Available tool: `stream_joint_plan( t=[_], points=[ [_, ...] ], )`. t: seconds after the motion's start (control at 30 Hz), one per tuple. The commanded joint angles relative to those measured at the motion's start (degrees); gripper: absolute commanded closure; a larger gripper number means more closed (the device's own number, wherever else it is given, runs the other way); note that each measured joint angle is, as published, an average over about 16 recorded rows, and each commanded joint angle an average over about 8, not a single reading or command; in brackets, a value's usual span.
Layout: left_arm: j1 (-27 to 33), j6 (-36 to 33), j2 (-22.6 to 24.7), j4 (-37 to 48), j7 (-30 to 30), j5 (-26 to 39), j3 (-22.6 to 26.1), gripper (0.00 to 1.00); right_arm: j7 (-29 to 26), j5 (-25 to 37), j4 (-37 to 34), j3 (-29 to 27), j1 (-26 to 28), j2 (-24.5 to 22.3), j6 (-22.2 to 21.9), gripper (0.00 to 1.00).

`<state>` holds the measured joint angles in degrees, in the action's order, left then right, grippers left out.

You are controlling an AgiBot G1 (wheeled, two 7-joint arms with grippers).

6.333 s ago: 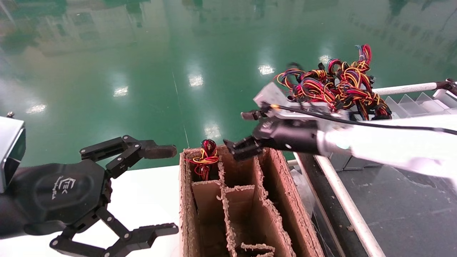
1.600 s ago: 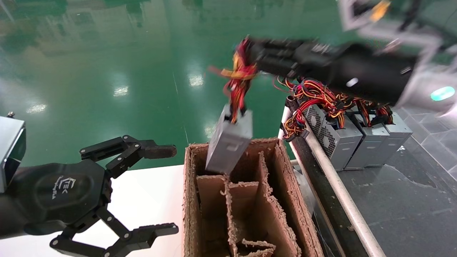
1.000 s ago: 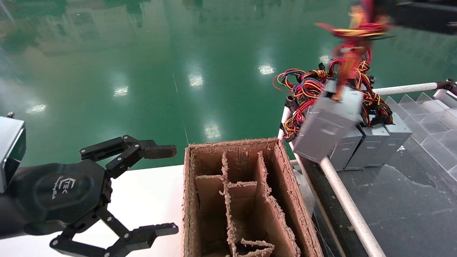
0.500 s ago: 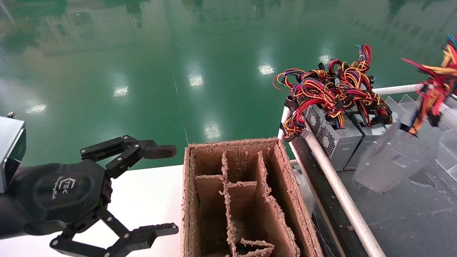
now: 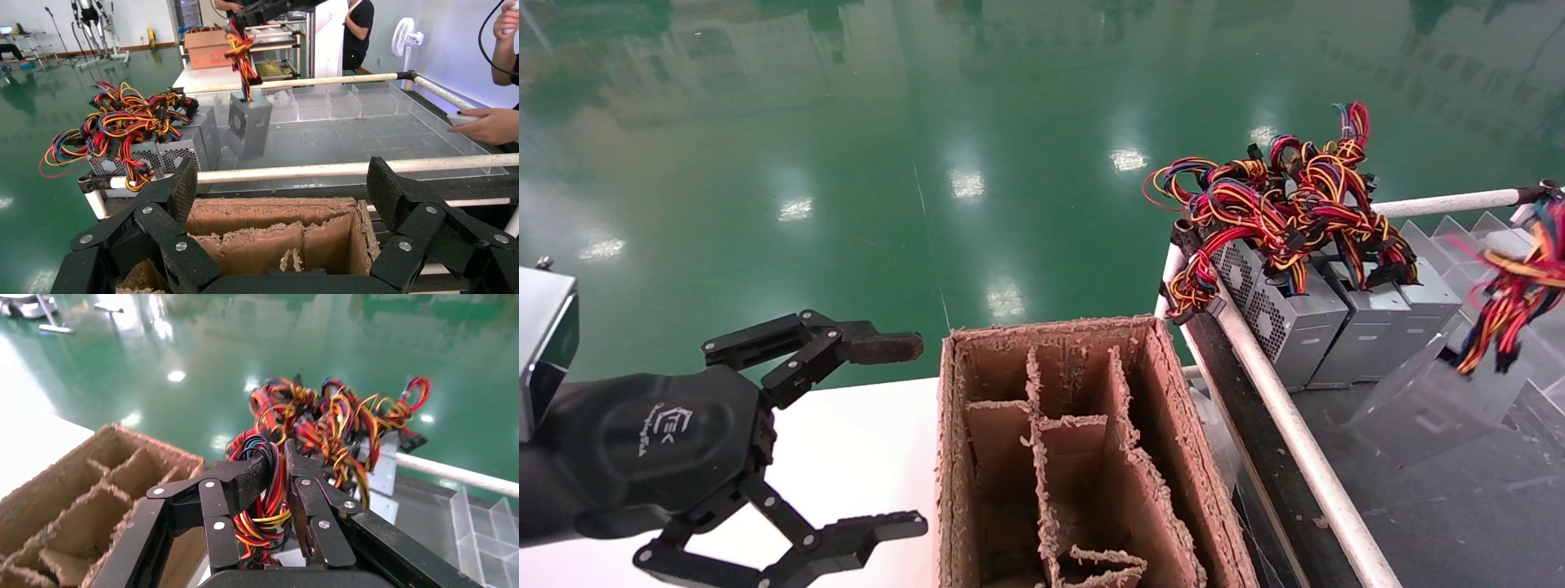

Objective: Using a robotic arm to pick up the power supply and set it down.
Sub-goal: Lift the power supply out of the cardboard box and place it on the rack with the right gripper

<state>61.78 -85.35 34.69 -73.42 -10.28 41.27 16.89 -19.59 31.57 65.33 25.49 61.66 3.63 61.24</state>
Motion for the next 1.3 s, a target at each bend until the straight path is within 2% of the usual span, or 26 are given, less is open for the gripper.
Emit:
stream_joint_plan(
  t=[0.03, 0.23, 0.43, 0.7, 0.93, 1.2, 1.23, 1.3],
  points=[
    [0.0, 0.0, 0.0, 0.0, 0.0, 0.0, 0.01, 0.0, 1.33, -0.64, 0.01, 0.5, -1.03, -0.09, -0.01, 1.0],
    [0.01, 0.01, -0.01, 0.0, 0.01, -0.02, 0.03, 0.0, 2.99, -0.8, 0.7, 1.55, -2.5, 1.56, -1.13, 1.0],
    [0.01, 0.02, -0.02, 0.0, 0.02, -0.03, 0.04, 0.0, 2.22, 2.0, 1.73, 2.33, -0.76, 6.64, -3.78, 1.0],
    [0.02, 0.03, -0.03, 0.0, 0.03, -0.05, 0.07, 0.0, -1.18, 10.85, -0.41, 5.03, 6.8, 14.82, -5.39, 1.0],
    [0.02, 0.04, -0.04, 0.0, 0.05, -0.06, 0.09, 0.0, -2.96, 17.65, -6.27, 7.69, 14.48, 20.92, -3.38, 1.0],
    [0.03, 0.05, -0.05, 0.0, 0.06, -0.08, 0.12, 0.0, -2.09, 21.18, -13.54, 9.29, 19.98, 25.71, -0.34, 1.0],
    [0.03, 0.05, -0.05, 0.0, 0.06, -0.08, 0.12, 0.0, -1.85, 21.37, -14.34, 9.39, 20.44, 26.12, 0.09, 0.97],
    [0.03, 0.05, -0.05, 0.0, 0.06, -0.09, 0.12, 0.0, -1.32, 21.59, -15.76, 9.53, 21.21, 26.77, 1.0, 0.72]
  ],
)
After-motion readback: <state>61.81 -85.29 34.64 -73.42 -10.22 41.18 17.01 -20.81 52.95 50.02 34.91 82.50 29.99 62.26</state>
